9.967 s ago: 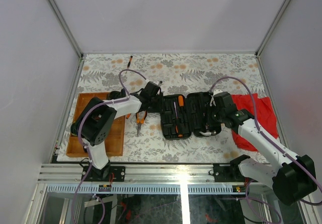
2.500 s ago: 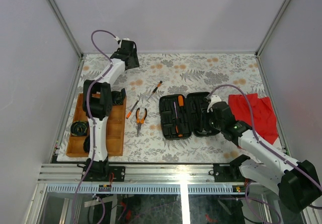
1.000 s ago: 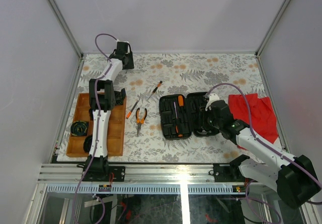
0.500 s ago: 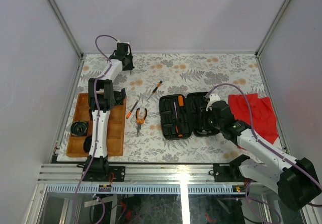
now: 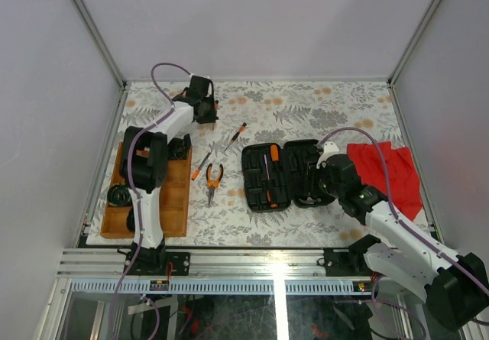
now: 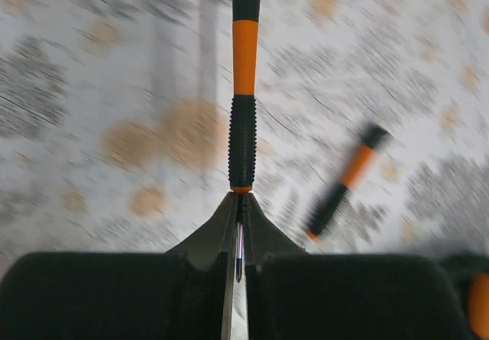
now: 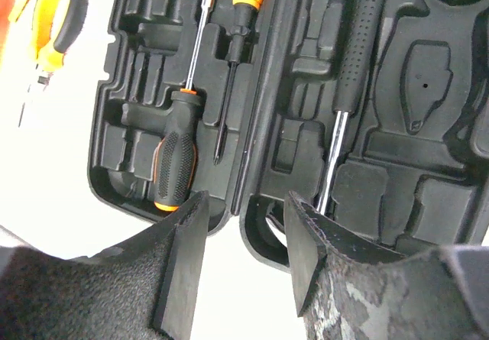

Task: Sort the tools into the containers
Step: Pick up the screwdriver from the center of the board.

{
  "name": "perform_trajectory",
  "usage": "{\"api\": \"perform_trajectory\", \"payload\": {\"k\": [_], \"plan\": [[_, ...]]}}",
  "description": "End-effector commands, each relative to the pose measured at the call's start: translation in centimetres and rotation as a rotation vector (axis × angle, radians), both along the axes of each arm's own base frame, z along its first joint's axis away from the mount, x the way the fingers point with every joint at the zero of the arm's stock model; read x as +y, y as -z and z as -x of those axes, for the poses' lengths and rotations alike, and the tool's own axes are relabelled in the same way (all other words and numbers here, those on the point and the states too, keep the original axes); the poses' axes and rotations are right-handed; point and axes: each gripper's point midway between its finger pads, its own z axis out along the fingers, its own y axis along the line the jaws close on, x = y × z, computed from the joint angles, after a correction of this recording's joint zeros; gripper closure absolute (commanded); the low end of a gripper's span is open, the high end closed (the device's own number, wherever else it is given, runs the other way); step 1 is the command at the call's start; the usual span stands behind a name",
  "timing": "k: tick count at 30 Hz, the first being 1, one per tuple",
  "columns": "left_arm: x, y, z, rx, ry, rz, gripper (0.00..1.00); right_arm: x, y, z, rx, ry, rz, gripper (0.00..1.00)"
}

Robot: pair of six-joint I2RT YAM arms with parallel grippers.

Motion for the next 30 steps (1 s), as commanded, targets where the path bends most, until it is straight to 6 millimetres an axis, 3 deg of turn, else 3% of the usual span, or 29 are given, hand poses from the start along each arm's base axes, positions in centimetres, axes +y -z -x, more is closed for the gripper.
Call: {"api": "perform_trajectory", "payload": {"k": [1, 7, 9, 10, 12, 18, 22, 30], "plan": [[-3.0, -3.2, 2.6, -0.073, -0.010, 0.035, 1.00, 1.1, -2.6, 0.2, -0.026, -0.024, -0.071, 0.49], [-4.4, -3.6, 9.9, -0.043, 0.037, 0.046, 1.00, 0.9, -3.0, 0.8, -0.016, -0.012, -0.096, 0.49], [-5.2, -4.4, 12.2, -0.055, 0.071, 0.052, 1.00, 0.9, -3.4, 0.8, -0.018, 0.010, -0.119, 0.49], [-6.1, -5.8, 12.0, -0.113, 0.024, 0.123, 1.00, 0.9, -3.7, 0.8, -0.021, 0.021, -0.135, 0.49], [-7.2, -7.2, 13.9, -0.147, 0.048, 0.181, 1.00, 1.2, -4.3, 0.7, -0.020, 0.040, -0.177, 0.49], [-10.9, -10.4, 21.3, -0.220, 0.184, 0.321, 1.00, 3.1, -5.8, 0.9, 0.022, 0.059, -0.345, 0.52], [-12.2, -11.9, 25.3, -0.273, 0.227, 0.444, 1.00, 3.6, -7.2, 0.7, -0.006, 0.155, -0.475, 0.52], [-14.1, -12.1, 31.3, -0.276, 0.262, 0.637, 1.00, 5.9, -10.6, 1.7, -0.070, 0.189, -0.702, 0.45]]}}
